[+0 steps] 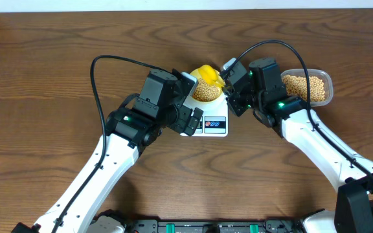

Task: Scoop item into bowl and weigh 50g on scale
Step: 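Tilt the scoop over the bowl with the right gripper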

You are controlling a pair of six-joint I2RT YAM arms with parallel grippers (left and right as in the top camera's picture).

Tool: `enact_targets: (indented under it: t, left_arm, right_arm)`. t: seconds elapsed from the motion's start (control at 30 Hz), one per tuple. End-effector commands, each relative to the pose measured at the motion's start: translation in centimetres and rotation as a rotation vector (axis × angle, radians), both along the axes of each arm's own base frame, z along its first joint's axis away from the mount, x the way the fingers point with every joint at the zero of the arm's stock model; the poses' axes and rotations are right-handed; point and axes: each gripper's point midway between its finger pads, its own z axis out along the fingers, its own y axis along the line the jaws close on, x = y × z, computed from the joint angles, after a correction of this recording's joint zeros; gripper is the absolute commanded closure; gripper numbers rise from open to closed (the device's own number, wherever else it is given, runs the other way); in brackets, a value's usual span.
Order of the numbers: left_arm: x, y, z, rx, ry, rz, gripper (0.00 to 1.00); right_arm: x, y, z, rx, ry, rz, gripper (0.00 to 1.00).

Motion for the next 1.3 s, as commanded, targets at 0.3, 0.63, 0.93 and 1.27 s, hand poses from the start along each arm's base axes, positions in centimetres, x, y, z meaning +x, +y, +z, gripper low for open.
enact_targets:
  t: [0.3, 0.63, 0.93, 1.27]
  left_arm:
    - [0.3, 0.3, 0.1, 0.011, -0.013, 0.004, 0.02]
    - [0.3, 0.3, 0.1, 0.011, -0.013, 0.004, 0.02]
    - [0.3, 0.3, 0.1, 0.012, -0.013, 0.004, 0.02]
    - [0.3, 0.3, 0.1, 0.011, -0.013, 0.004, 0.02]
  right_arm:
    - [-0.7, 0.5, -0.5, -0.033, 0.014, 0.034, 0.99]
    - [-1.3, 0.6, -1.0, -0.068, 0.016, 0.07, 0.99]
    - [-0.4, 0.1, -0.7, -0.128, -0.056, 0.082, 0.99]
    - [-0.4, 0.1, -1.2, -0.138, -0.048, 0.089, 0.99]
